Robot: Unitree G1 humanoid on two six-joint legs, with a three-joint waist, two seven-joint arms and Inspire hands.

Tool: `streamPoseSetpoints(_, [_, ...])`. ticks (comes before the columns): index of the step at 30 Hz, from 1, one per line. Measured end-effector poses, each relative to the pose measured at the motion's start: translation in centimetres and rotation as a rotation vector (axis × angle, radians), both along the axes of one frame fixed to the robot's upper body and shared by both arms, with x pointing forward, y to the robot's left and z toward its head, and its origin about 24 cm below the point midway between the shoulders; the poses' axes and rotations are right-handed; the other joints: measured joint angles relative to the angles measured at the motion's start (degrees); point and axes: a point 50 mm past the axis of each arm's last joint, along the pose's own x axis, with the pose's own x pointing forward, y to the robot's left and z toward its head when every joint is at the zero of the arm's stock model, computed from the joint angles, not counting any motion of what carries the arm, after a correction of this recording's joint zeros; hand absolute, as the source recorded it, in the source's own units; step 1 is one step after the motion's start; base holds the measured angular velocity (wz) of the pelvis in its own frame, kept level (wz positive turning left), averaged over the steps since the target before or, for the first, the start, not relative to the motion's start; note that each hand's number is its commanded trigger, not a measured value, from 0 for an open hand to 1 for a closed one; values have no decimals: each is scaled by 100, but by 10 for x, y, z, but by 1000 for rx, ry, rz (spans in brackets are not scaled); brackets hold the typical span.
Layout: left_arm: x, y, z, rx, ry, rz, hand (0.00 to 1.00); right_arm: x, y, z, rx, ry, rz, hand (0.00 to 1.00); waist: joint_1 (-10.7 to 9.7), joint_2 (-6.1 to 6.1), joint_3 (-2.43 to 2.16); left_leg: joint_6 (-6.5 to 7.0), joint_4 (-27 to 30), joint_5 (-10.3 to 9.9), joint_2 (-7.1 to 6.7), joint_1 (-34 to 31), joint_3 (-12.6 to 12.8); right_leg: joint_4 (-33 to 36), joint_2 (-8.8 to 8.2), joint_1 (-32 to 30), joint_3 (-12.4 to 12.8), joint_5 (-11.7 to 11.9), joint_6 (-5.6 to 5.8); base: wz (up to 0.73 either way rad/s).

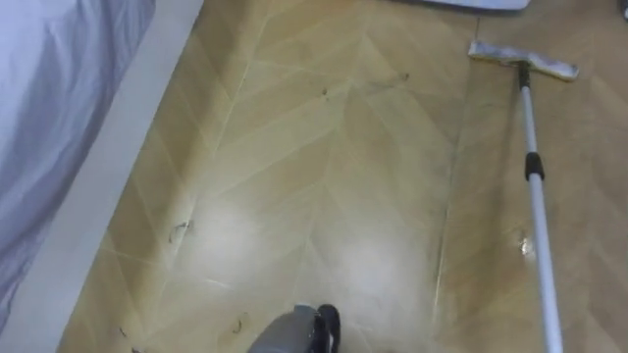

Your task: Mop floor

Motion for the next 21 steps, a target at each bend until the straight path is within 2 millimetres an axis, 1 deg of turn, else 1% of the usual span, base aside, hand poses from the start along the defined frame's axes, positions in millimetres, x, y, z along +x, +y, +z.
streamPoseSetpoints(1, [1,-4,-1,3,-3,-5,0,-6,7,-4,-1,6,-2,100,-150,128,20,16,-6,-59,-48,77,-135,-72,63,-235,-44,-25,36,0])
streamPoseSetpoints(2, [1,-7,-1,3,-2,-11,0,-10,16,-8,4,11,-5,100,-230,202,26,-3,-9,-95,-138,126,-357,-314,113,-465,-49,-30,25,0])
streamPoseSetpoints(3, [1,-8,-2,2,-1,-10,0,-10,20,-9,4,12,-6,100,-236,209,30,-17,-9,-117,-186,157,-456,-480,117,-541,-38,-25,20,-18])
streamPoseSetpoints(4, [-3,-10,-3,2,10,-6,0,-10,27,-12,5,14,-6,100,-216,209,33,-82,1,-226,-247,246,-615,-911,140,-650,2,-23,23,-25])
streamPoseSetpoints(5, [-5,-10,-4,4,18,-2,0,-9,29,-13,5,13,-6,100,-212,220,38,-103,34,-277,-280,293,-697,-1163,134,-663,-9,-26,20,-23])
streamPoseSetpoints(6, [-8,-12,-5,6,32,3,0,-9,32,-14,0,14,-14,100,-216,240,51,-142,84,-398,-311,394,-806,-1736,117,-612,-37,26,0,-5])
streamPoseSetpoints(7, [-10,-12,-6,8,43,8,0,-8,35,-15,0,8,-23,100,-217,171,93,-187,52,-465,-344,521,-837,-2176,109,-445,-33,32,-7,0])
streamPoseSetpoints(8, [-12,-16,-7,1,48,10,0,-3,34,-15,-8,-3,-29,100,-192,217,73,-240,-32,-495,-287,626,-950,-2500,197,-212,-136,-3,-87,-5])
streamPoseSetpoints(9, [-12,-16,-7,-1,49,11,0,0,34,-14,-10,-9,-29,100,-149,225,83,-268,-93,-502,-240,692,-971,-2616,224,-117,-186,19,-137,-7])
streamPoseSetpoints(10, [-16,-15,-7,2,59,21,0,8,36,-14,-6,-18,-29,100,-137,183,107,-300,-244,-488,-178,894,-987,-2767,260,108,-249,28,-180,0])
streamPoseSetpoints(11, [-20,-12,-8,3,67,43,0,15,36,-14,1,-26,-46,100,-134,128,132,-334,-386,-471,-151,1116,-1037,-2900,277,348,-313,8,-225,11])
streamPoseSetpoints(12, [-21,-11,-8,3,69,55,0,22,36,-13,3,-38,-44,100,-111,108,131,-350,-451,-468,-115,1222,-1041,-2978,317,460,-342,15,-241,7])
streamPoseSetpoints(13, [-20,-9,-7,6,68,71,0,32,35,-11,5,-55,-36,100,-17,42,110,-390,-575,-454,-32,1376,-1047,-3162,376,634,-359,57,-291,-5])
streamPoseSetpoints(14, [-22,-3,-6,18,73,86,0,46,35,-8,17,-77,-36,100,60,-60,97,-427,-675,-435,41,1509,-1035,-3297,407,769,-395,87,-337,-6])
streamPoseSetpoints(15, [-21,1,-5,24,70,99,0,54,34,-6,23,-95,-40,100,60,-119,105,-441,-720,-427,70,1581,-1034,-3344,422,848,-419,93,-349,10])
streamPoseSetpoints(16, [-21,6,-4,36,65,114,0,67,31,-2,31,-132,-42,100,59,-201,103,-458,-749,-419,141,1708,-1019,-3464,449,1032,-504,104,-380,25])
streamPoseSetpoints(17, [-20,11,-2,48,63,112,0,82,26,3,32,-169,-35,100,72,-253,95,-467,-755,-414,233,1838,-974,-3617,517,1236,-551,136,-415,20])
streamPoseSetpoints(18, [-19,14,-1,55,58,110,0,88,24,6,36,-186,-33,100,97,-290,85,-480,-776,-406,272,1921,-913,-3691,531,1332,-581,151,-439,18])
streamPoseSetpoints(19, [-19,17,0,65,60,110,0,96,19,11,38,-205,-29,100,112,-348,93,-499,-866,-395,348,2103,-887,-3889,578,1573,-662,197,-460,26])
streamPoseSetpoints(20, [-19,18,0,67,58,115,0,102,13,15,35,-223,-22,100,138,-397,88,-527,-1009,-380,414,2296,-851,-4091,607,1794,-753,242,-473,34])
streamPoseSetpoints(21, [-19,18,0,67,58,117,0,104,12,16,35,-227,-20,100,148,-429,75,-552,-1099,-365,432,2392,-836,-4174,605,1899,-800,257,-480,39])
